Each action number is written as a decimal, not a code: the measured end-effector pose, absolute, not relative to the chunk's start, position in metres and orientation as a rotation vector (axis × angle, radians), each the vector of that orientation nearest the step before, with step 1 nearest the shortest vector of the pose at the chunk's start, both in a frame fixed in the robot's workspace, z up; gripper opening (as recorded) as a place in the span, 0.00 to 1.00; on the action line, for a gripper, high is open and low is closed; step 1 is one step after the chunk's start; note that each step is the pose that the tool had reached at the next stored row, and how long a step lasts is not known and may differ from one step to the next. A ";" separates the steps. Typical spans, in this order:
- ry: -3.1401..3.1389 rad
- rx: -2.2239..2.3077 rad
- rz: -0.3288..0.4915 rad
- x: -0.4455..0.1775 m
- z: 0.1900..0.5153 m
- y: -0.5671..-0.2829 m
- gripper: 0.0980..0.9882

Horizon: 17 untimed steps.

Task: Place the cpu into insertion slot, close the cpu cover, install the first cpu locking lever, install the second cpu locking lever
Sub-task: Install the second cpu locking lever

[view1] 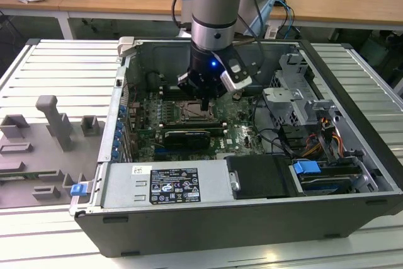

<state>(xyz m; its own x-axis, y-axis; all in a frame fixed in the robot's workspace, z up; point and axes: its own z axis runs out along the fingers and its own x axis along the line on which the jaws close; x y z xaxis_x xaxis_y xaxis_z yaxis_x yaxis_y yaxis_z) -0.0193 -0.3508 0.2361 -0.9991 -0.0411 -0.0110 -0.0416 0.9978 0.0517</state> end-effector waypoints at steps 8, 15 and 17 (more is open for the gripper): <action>3.130 -0.065 0.082 -0.039 0.234 -0.367 0.01; 3.129 -0.112 0.099 -0.053 0.224 -0.369 0.01; 3.125 -0.117 0.159 -0.056 0.223 -0.374 0.01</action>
